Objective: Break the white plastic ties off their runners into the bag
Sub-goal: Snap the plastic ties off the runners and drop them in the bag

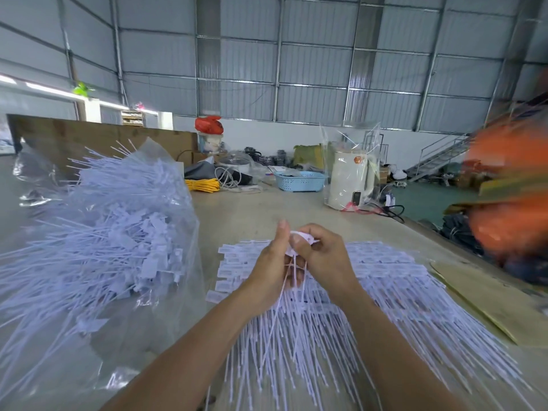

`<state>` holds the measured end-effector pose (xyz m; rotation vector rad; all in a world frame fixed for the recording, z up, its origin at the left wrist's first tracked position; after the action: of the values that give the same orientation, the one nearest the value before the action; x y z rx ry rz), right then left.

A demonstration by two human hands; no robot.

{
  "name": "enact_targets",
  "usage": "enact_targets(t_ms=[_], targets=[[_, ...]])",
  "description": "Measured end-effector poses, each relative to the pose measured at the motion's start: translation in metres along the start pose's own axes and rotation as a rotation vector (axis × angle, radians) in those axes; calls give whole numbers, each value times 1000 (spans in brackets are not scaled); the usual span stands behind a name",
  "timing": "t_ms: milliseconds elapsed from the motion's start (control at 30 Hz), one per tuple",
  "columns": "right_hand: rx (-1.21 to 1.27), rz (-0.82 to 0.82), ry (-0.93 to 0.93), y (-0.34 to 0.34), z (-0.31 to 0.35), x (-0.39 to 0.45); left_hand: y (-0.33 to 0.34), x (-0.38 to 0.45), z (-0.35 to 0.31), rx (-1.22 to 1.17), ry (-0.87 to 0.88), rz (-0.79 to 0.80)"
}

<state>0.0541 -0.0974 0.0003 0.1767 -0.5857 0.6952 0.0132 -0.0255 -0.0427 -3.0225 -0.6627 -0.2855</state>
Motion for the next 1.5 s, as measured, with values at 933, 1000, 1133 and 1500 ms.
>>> enact_targets(t_ms=[933, 1000, 1133, 1500], targets=[[-454, 929, 647, 41, -36, -57, -99, -3, -18, -704, 198, -534], [-442, 954, 700, 43, -36, -61, -101, -3, -13, -579, 160, -570], [-469, 1052, 756, 43, -33, -69, -88, 0, -1, -377, 17, -495], [-683, 1174, 773, 32, -14, -77, -60, -2, 2, -204, -27, -337]])
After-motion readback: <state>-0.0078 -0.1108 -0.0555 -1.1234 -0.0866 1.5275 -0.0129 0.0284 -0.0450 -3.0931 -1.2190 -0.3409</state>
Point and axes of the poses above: each hand's wrist, its own x-axis towards the middle knuckle, its own y-axis out of the palm, z = x × y, the point moved 8 cm from there along x, towards the middle knuckle, and after that the axes turned 8 degrees about x, right-handed, at the moved point
